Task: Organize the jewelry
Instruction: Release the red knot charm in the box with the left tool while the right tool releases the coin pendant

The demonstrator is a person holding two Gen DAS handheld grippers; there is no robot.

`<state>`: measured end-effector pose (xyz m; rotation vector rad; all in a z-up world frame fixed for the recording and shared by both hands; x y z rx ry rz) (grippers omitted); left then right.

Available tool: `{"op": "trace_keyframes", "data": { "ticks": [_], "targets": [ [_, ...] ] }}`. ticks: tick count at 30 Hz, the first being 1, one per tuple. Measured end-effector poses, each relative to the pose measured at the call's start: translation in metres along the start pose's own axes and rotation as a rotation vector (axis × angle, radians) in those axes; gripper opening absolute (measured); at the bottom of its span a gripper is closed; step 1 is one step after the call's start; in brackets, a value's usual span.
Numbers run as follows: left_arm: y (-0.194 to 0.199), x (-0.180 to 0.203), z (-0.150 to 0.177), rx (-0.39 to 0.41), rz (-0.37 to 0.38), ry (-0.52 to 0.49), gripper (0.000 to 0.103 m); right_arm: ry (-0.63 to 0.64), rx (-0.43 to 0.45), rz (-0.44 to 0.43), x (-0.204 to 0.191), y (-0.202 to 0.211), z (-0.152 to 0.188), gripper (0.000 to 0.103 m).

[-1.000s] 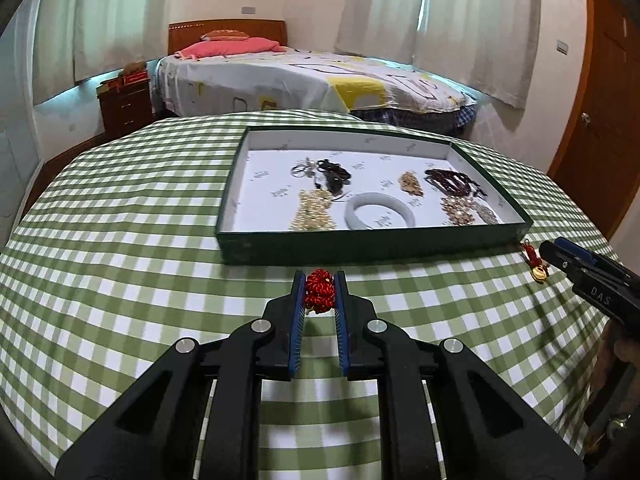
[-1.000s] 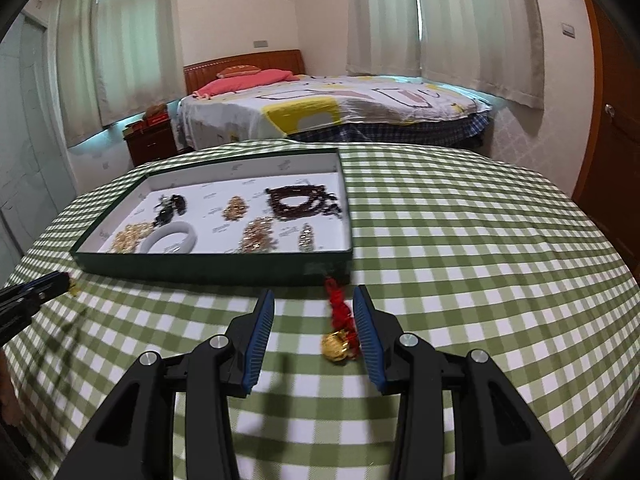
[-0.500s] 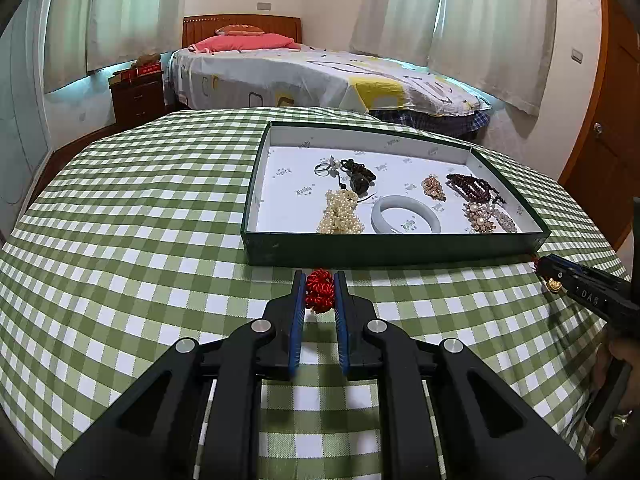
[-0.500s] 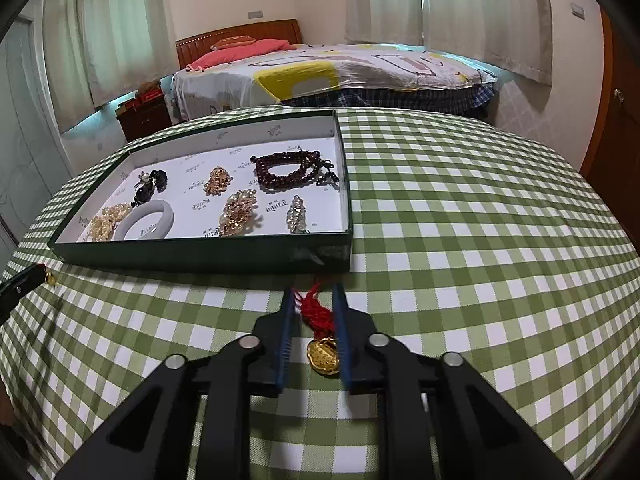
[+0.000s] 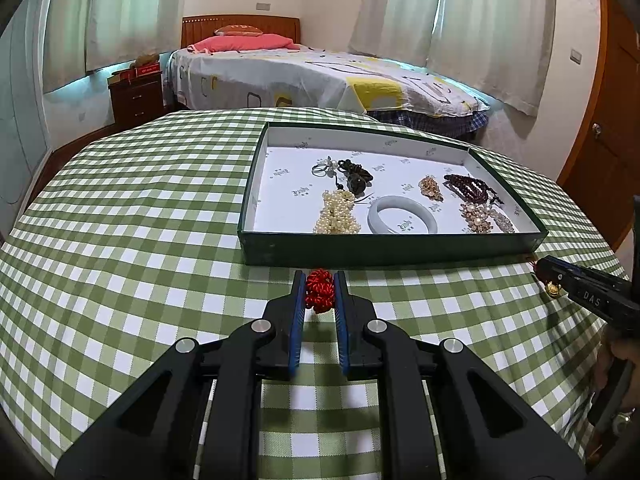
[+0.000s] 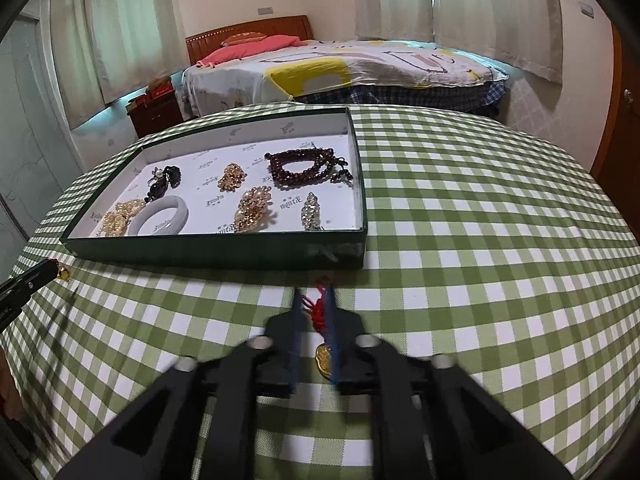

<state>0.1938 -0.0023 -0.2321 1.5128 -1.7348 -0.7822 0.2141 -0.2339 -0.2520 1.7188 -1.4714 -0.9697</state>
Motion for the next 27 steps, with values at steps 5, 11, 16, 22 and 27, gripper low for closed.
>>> {"op": "trace_keyframes", "data": {
  "ticks": [5,11,16,22,27],
  "targets": [
    [0.0,0.0,0.0,-0.001,0.0,0.001,0.014,0.002,-0.01,0.02,0.002,-0.002,0.004,0.037],
    [-0.001,0.001,0.001,-0.01,0.003,0.004,0.014,-0.015,-0.022,0.028,0.008,-0.004,0.007,0.037],
    [-0.001,0.002,0.001,-0.007,0.003,0.001,0.014,-0.03,-0.026,0.027,0.012,-0.005,0.009,0.019],
    [-0.001,0.002,0.001,-0.007,0.004,0.003,0.014,-0.036,-0.021,0.027,0.014,-0.004,0.009,0.012],
    [0.002,0.002,-0.001,0.005,0.004,0.001,0.014,-0.025,0.011,0.019,0.006,0.005,0.008,0.011]
  ]
}}
Point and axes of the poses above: each gripper's, at about its wrist camera, not at the fingertips, and y roughly against the way its jaws point, x to its right, z to its underside, the point moved 10 cm from there along -y, roughly the way its jaws point, and after that the axes turned 14 degrees about -x, right-handed, at the moved point
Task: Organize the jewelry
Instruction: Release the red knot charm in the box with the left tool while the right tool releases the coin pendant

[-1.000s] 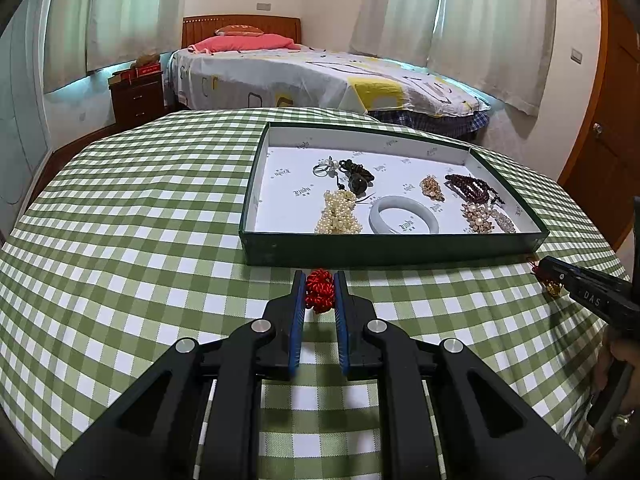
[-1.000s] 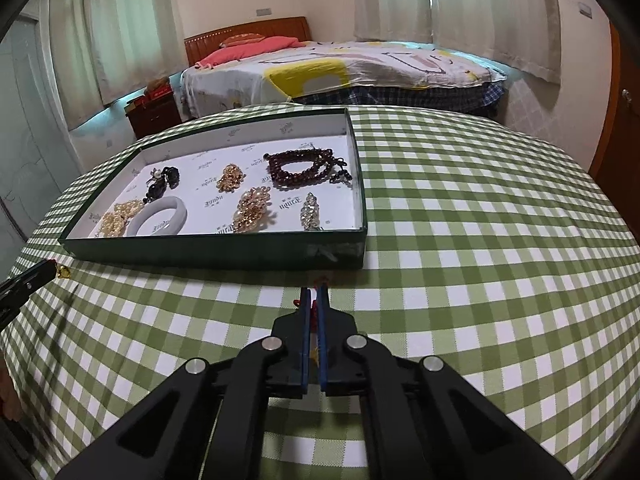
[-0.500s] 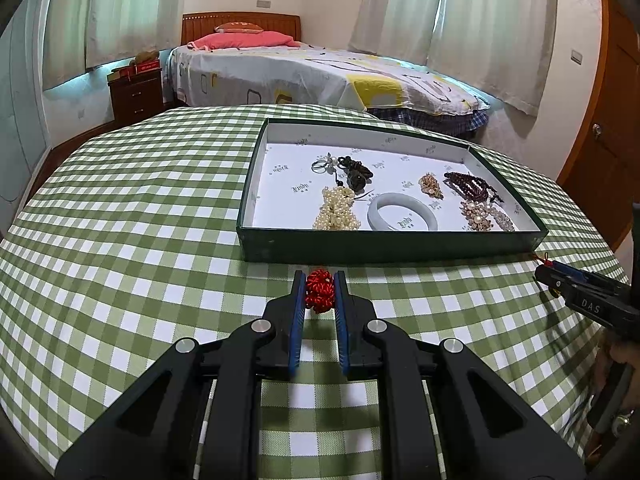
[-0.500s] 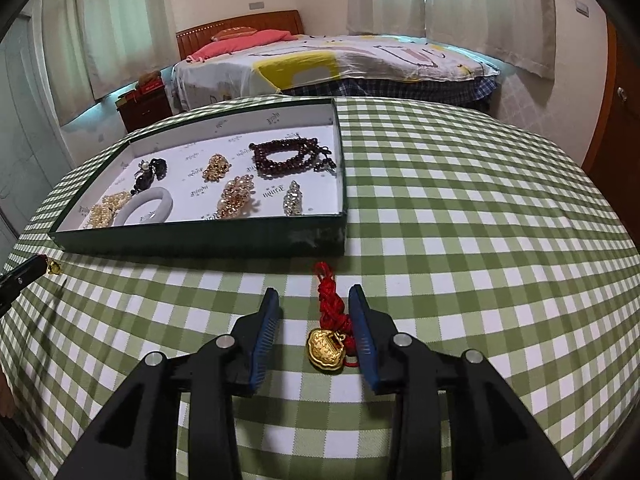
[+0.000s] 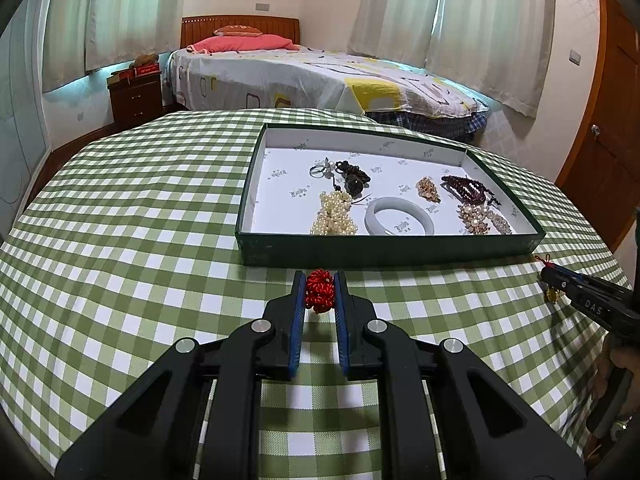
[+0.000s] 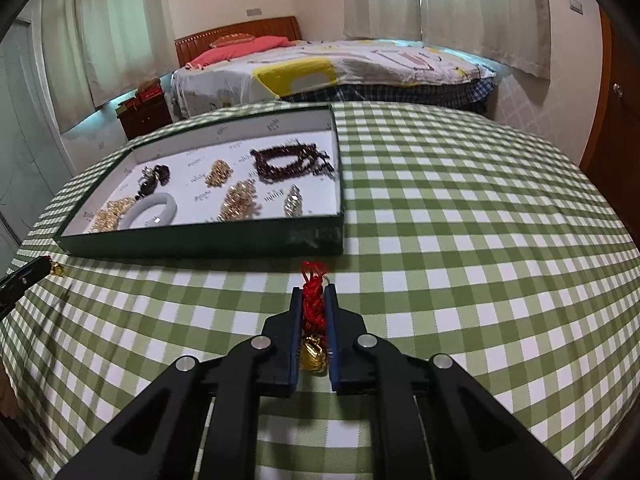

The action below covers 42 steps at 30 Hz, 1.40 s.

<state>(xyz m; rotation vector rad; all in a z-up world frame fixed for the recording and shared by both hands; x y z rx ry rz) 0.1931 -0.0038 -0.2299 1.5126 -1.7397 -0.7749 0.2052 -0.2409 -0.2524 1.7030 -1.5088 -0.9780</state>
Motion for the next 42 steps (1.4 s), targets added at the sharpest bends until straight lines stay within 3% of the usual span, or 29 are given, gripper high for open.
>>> {"op": "trace_keyframes", "data": {
  "ticks": [18,32,42],
  "targets": [
    [0.037,0.015,-0.019,0.089,0.023,-0.009,0.014,0.053,0.154,-0.069,-0.037,0.048,-0.023,0.011],
    [0.073,0.046,-0.084,0.215,0.066,-0.056,0.014,0.1,0.29,-0.115,-0.068,0.082,-0.084,0.011],
    [0.057,0.063,-0.139,0.249,0.074,-0.072,0.014,0.142,0.343,-0.13,-0.087,0.082,-0.131,0.011]
  ]
}}
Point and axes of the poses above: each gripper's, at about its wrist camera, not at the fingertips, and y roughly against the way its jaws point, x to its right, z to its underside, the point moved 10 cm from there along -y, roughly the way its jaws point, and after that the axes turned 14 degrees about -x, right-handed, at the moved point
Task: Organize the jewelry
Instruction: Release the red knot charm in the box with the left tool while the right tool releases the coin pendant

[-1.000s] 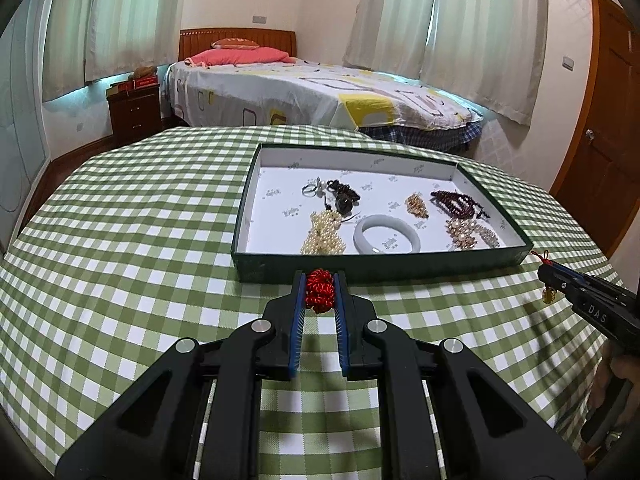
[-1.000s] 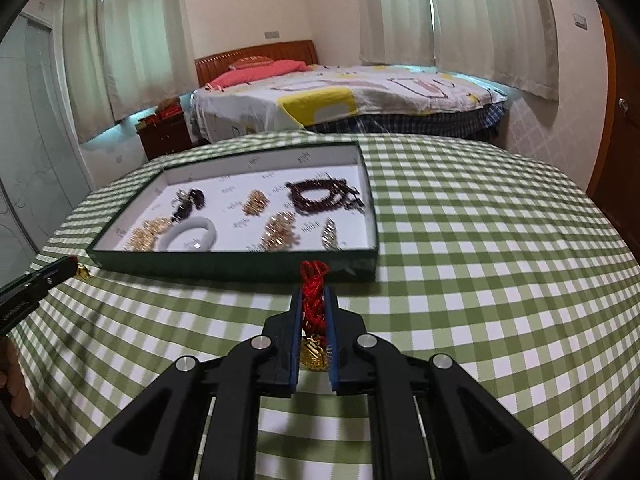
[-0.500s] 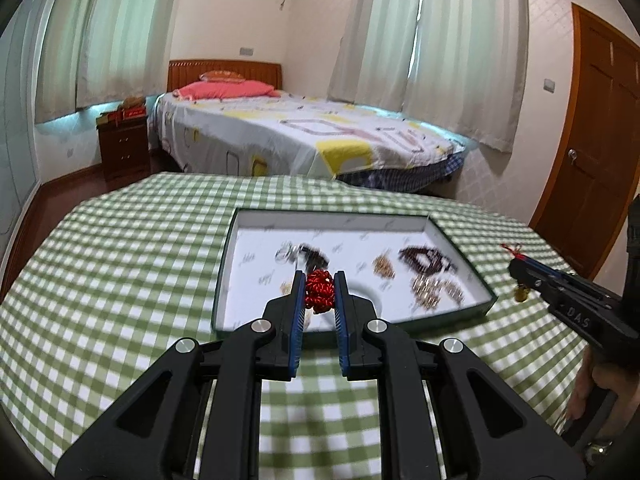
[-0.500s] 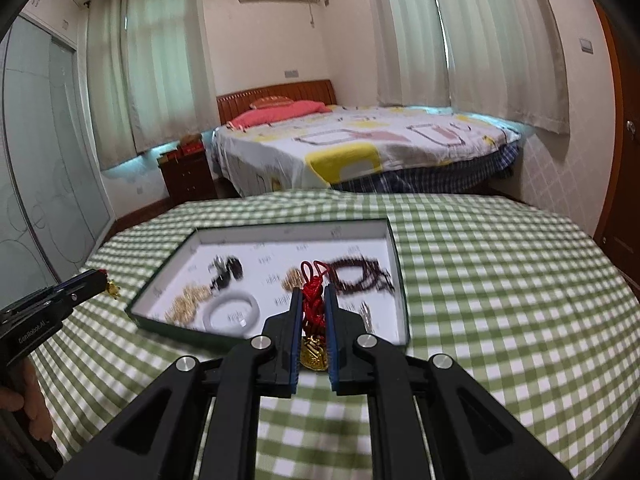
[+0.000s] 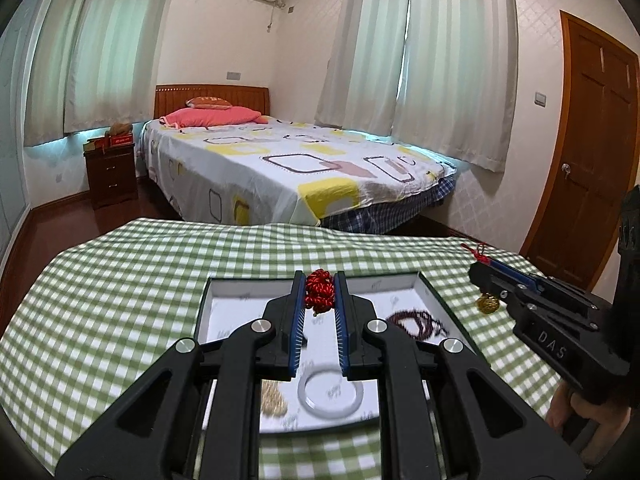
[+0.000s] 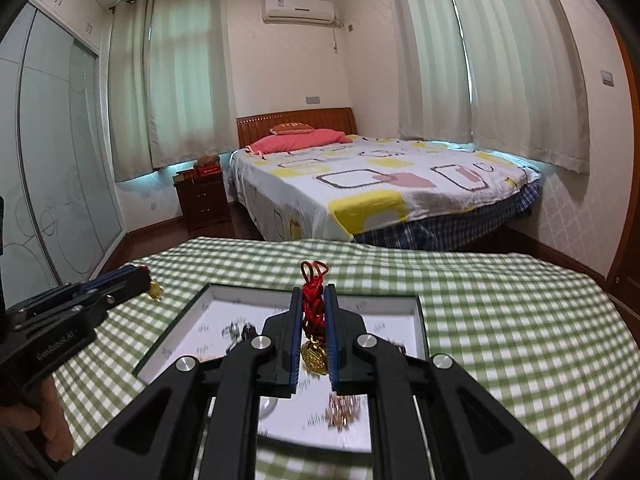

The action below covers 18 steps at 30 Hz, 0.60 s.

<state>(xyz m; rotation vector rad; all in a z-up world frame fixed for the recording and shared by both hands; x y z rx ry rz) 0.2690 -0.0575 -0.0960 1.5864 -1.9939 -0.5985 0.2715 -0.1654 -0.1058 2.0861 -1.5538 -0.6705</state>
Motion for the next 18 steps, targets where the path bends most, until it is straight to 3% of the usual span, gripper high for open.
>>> {"op": "trace_keyframes", "data": {
  "ticks": [8,18],
  "targets": [
    [-0.055,0.002,-0.028,-0.033,-0.005,0.006,0.014,0.008,-0.001,-0.008,0.005,-0.04,-0.026,0.011],
    [-0.152,-0.01,-0.013,-0.244,-0.016,0.052,0.014,-0.019,-0.168,-0.011,0.02,-0.116,-0.013,0.011]
  ]
}}
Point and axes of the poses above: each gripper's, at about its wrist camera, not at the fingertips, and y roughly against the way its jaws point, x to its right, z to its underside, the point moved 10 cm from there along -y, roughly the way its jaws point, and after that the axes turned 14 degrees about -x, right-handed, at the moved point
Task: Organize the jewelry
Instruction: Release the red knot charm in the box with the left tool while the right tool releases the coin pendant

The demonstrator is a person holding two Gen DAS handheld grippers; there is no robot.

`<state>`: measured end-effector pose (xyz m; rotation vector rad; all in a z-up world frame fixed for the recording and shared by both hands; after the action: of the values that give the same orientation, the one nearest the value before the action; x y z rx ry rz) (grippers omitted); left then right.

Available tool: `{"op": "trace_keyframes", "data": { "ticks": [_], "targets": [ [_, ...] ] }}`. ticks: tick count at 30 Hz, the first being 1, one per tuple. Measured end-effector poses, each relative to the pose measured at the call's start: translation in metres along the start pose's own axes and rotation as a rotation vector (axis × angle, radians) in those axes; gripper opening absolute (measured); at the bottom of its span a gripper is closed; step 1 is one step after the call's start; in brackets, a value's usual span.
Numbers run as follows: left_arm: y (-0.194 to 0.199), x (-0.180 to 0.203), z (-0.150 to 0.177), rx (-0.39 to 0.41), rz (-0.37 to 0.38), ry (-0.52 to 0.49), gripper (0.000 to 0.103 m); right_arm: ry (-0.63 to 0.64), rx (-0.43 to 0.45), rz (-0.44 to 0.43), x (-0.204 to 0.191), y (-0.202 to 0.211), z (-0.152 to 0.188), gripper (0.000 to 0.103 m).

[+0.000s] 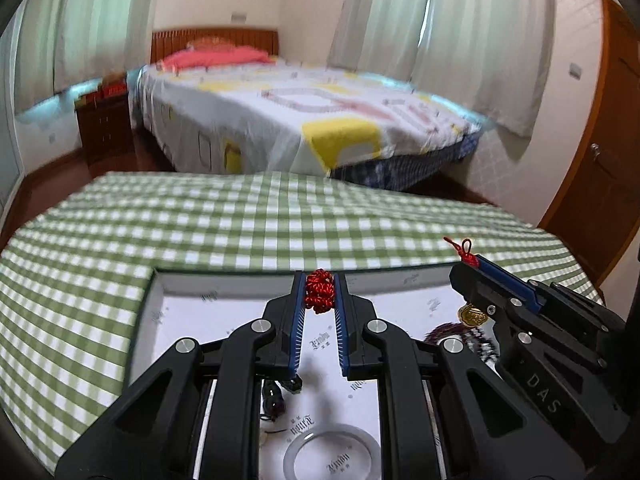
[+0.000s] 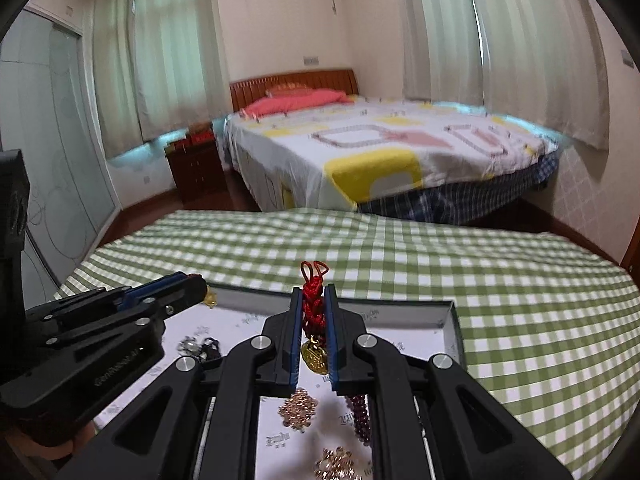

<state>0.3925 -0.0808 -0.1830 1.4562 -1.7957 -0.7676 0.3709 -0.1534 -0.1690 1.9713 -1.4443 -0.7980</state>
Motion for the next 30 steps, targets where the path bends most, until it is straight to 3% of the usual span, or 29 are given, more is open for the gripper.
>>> {"op": "trace_keyframes", "data": {
  "ticks": [3,14,30],
  "targets": [
    [-0.025,-0.006,-0.001,-0.074,-0.008,0.017,0.014,-0.01,-0.066,0.002,0.005,-0.02,0.001,0.011],
    [-0.067,-0.01,0.01,-0.227,-0.038,0.027,0.014,-0.039,-0.256,-0.003,0.013,-0.062,0.019,0.011],
    [-0.083,-0.003,0.014,-0.277,-0.036,0.014,0.017,-0.057,-0.324,-0.005,0.016,-0.073,0.027,0.014]
  ]
}}
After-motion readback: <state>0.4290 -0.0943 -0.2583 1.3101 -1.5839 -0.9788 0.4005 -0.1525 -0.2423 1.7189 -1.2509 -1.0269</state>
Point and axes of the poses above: each gripper's, at about its wrist camera, not at the fingertips, and y roughly against the way its jaws point, x to its right, z to its underside, the point moved 10 cm from there along -y, roughly the way its jaws point, and after that the axes turned 14 degrees about -x, right-handed, at the moved point
